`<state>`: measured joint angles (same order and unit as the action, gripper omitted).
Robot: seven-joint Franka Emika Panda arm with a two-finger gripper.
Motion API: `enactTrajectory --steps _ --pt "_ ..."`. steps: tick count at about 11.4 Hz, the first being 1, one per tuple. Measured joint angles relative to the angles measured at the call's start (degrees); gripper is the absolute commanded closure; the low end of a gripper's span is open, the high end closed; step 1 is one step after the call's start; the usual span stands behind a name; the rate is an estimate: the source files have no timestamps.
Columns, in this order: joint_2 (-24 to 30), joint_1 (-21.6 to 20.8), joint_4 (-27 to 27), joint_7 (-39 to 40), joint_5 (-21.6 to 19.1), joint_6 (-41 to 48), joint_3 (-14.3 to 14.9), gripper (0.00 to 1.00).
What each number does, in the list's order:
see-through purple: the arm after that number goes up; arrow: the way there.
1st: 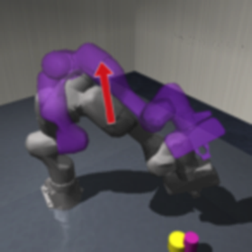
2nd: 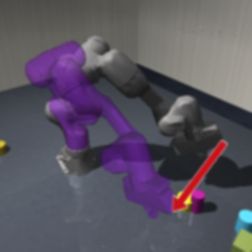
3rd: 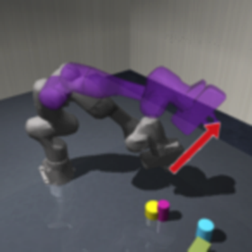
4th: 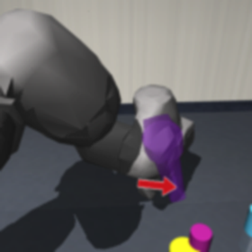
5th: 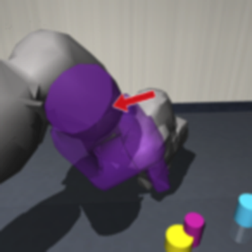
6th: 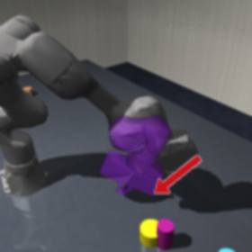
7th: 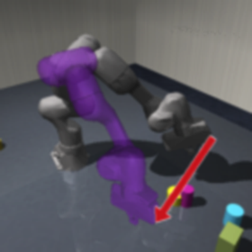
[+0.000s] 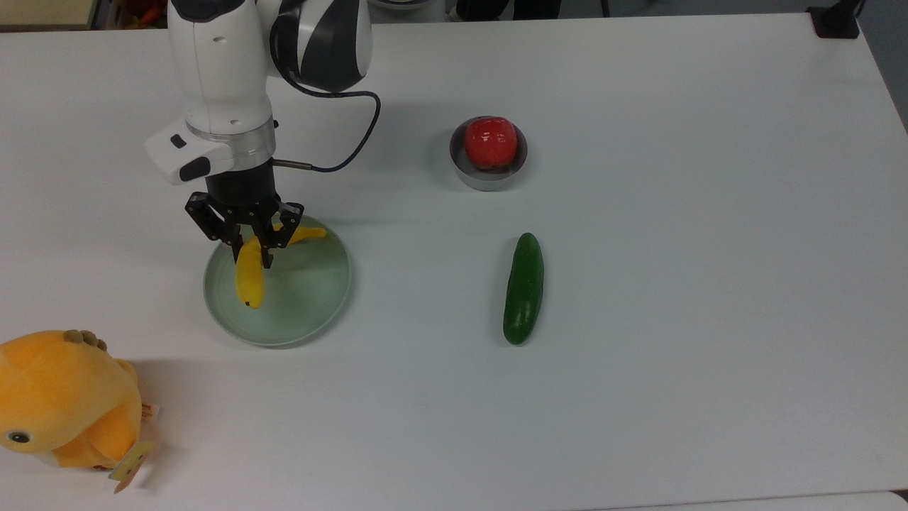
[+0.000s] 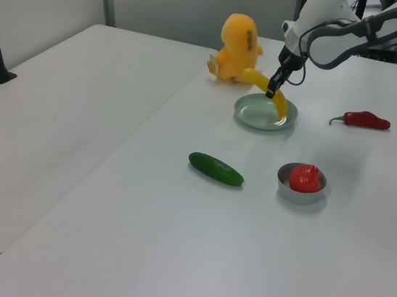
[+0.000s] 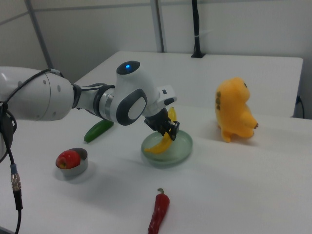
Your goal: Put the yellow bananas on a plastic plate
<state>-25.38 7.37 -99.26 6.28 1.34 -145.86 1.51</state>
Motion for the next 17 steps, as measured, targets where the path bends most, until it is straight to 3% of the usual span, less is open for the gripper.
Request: enactTrajectory --steps 1,5,9,13,17 --pt "-0.08 0.00 0.01 0.00 -0.03 0.00 0.00 0.18" --pt "-0.13 0.01 0.16 -0.01 -0.42 0.00 0.00 0.01" --pt "1.71 -0.01 1.56 -0.21 -0.65 0.59 0.18 0.00" --pt "10.37 -0.01 1.78 -0.57 -0.67 13.97 1.06 0.00" --pt "19.52 -1.15 1.84 -13.16 -0.78 26.72 1.34 0.00"
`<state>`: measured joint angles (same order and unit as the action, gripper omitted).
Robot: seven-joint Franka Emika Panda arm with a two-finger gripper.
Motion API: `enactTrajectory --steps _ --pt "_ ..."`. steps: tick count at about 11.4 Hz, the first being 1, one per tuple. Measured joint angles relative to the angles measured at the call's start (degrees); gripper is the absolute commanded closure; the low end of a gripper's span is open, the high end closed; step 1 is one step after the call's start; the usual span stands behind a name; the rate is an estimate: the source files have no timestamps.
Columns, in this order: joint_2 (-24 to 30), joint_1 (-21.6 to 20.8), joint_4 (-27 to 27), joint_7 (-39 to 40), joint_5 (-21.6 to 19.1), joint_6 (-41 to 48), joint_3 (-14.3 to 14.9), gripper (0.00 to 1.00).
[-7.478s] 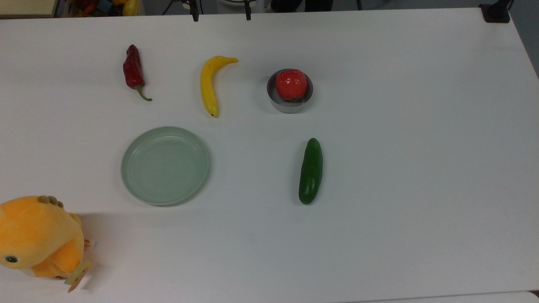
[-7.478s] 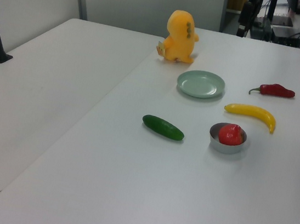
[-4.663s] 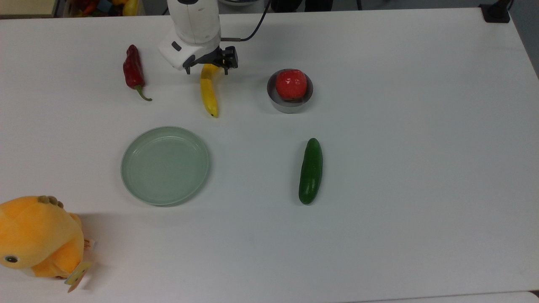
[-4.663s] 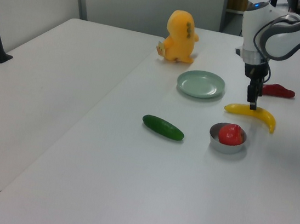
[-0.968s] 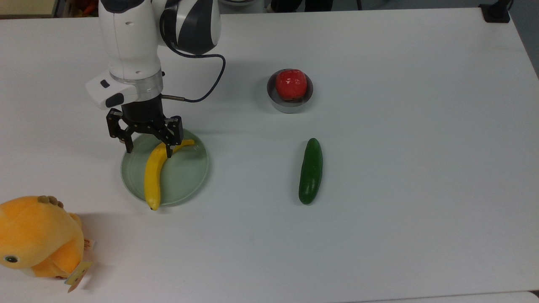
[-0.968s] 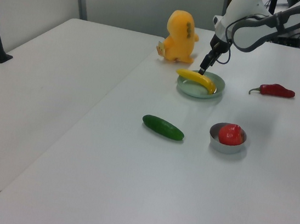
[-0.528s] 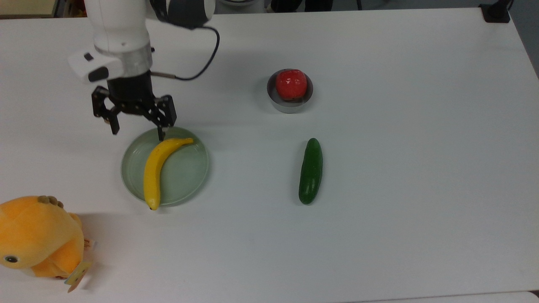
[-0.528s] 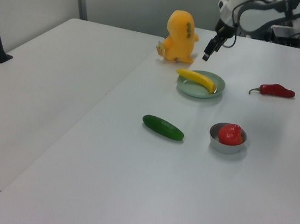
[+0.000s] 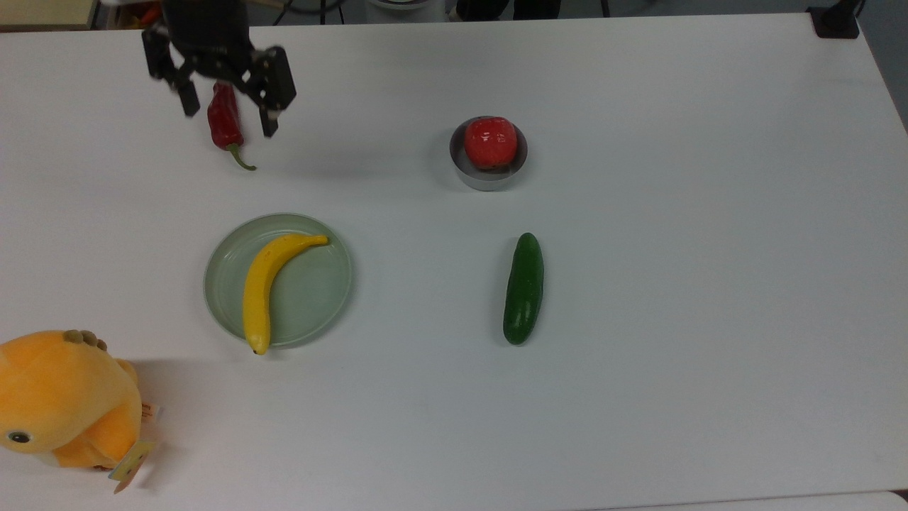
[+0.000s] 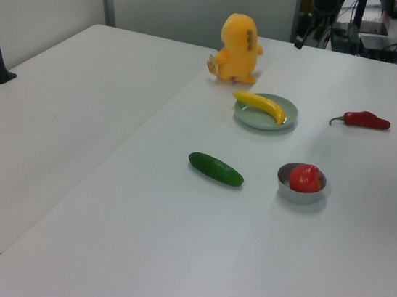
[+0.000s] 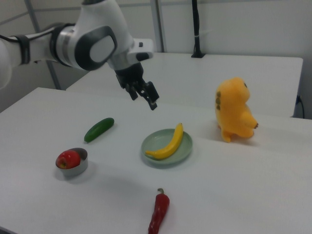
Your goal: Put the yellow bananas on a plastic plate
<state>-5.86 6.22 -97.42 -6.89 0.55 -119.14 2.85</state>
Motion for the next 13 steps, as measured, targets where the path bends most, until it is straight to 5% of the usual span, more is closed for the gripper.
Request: enactTrajectory --steps 6,11,13 --pt "8.91 -5.92 0.16 -9.11 -0.03 16.26 -0.02 0.00" --pt "8.25 -8.01 0.29 -8.93 -0.12 17.36 -4.61 0.00" --pt "7.71 -8.61 0.23 -3.14 -0.12 17.36 -5.17 0.00"
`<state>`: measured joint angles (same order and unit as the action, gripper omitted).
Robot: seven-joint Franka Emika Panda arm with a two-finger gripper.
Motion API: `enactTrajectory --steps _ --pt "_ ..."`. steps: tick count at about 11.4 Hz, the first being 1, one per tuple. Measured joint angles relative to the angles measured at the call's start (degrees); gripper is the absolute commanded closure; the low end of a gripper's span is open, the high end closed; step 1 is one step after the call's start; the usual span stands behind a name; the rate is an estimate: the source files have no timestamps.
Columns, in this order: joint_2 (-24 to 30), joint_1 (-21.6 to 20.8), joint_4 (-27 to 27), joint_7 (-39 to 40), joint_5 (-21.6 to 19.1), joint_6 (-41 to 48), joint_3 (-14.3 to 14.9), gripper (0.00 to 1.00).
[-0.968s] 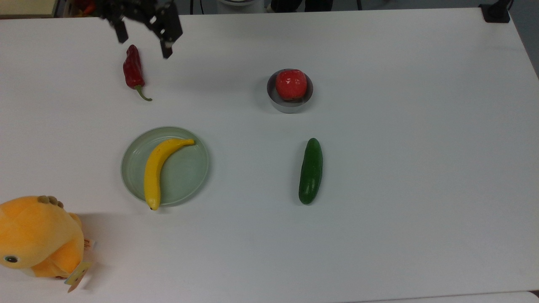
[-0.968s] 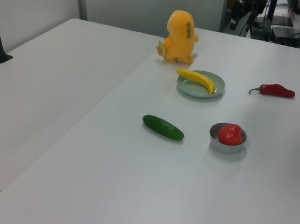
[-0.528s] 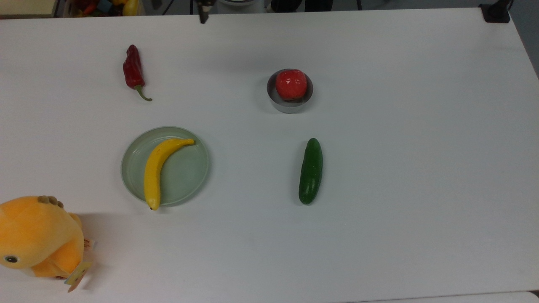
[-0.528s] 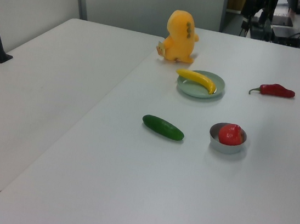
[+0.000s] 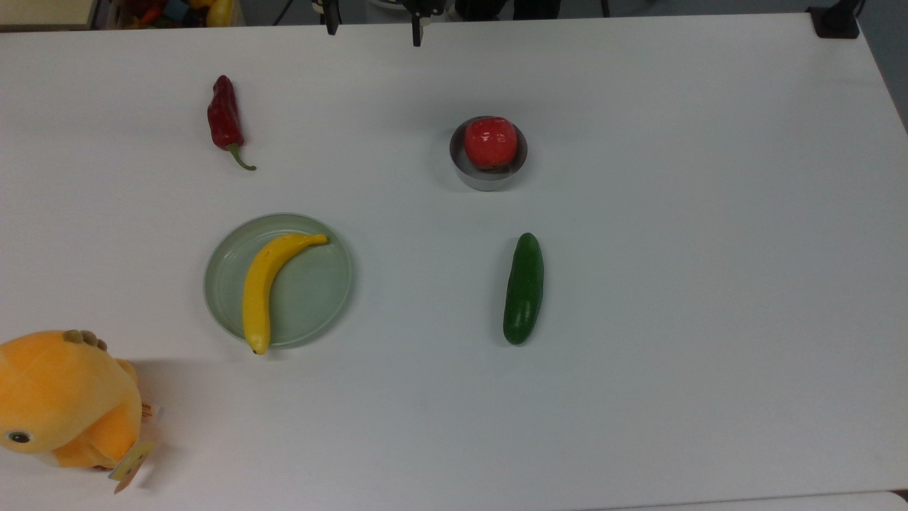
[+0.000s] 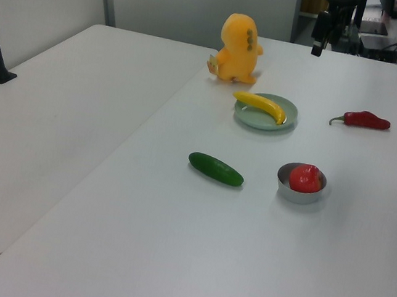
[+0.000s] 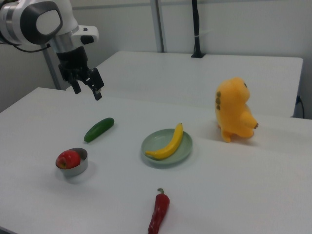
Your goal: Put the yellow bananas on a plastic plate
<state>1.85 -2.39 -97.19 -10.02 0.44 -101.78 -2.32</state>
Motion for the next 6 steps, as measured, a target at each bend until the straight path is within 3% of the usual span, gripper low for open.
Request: enactTrajectory --steps 3,6 --pt "-0.51 -0.13 0.01 12.10 -1.86 0.00 0.15 0.00" --pt "-0.76 -0.12 0.85 14.13 -4.38 2.31 0.28 0.00"
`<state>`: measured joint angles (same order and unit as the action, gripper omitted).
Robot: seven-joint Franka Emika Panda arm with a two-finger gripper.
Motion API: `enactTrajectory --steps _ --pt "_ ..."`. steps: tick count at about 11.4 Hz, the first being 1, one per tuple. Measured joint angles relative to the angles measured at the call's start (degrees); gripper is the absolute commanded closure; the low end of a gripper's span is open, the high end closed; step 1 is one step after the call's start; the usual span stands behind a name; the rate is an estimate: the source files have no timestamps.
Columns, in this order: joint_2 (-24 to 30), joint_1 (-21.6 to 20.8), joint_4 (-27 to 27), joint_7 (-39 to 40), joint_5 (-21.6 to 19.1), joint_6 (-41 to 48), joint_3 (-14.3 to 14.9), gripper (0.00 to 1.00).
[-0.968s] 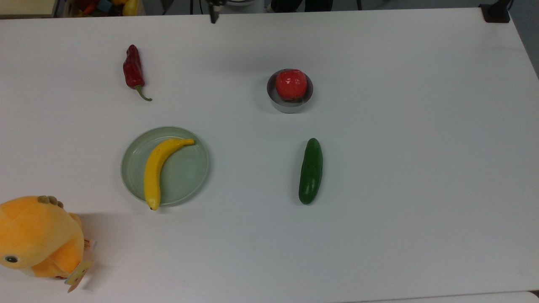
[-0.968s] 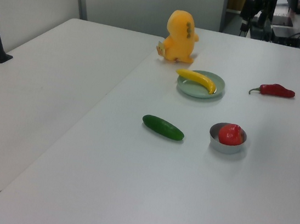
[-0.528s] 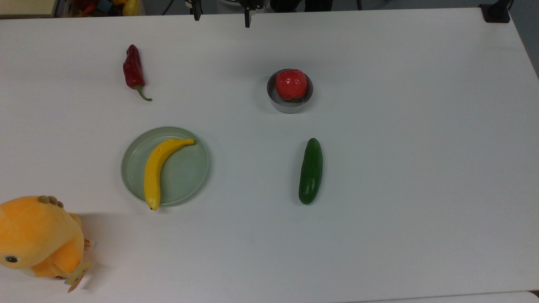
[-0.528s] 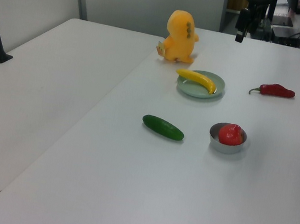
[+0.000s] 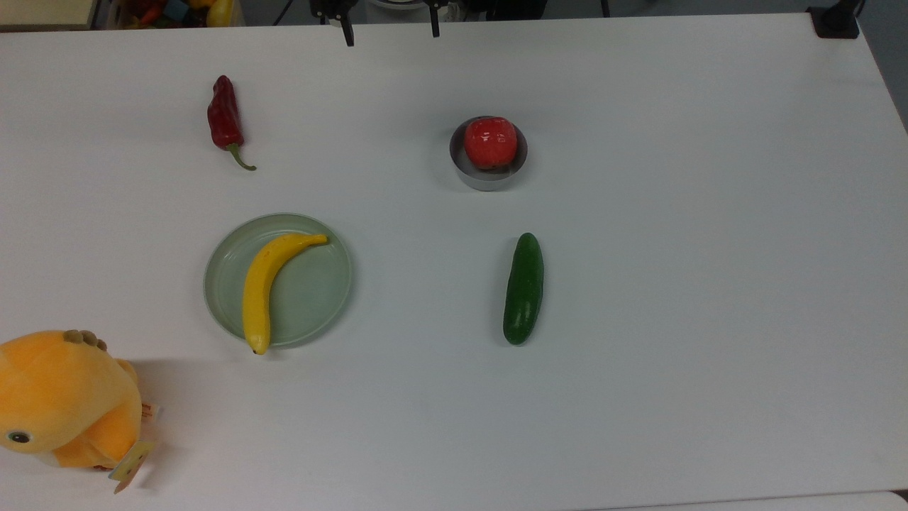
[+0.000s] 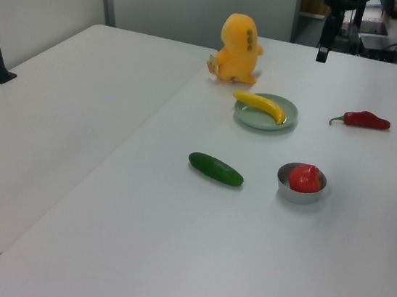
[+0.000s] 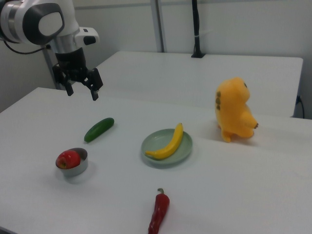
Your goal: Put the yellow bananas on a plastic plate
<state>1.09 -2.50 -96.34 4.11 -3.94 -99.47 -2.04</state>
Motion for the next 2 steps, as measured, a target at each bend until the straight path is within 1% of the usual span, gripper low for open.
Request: enactTrajectory --steps 2 --pt "0.01 0.00 0.29 -0.01 -0.03 0.11 0.00 0.00"
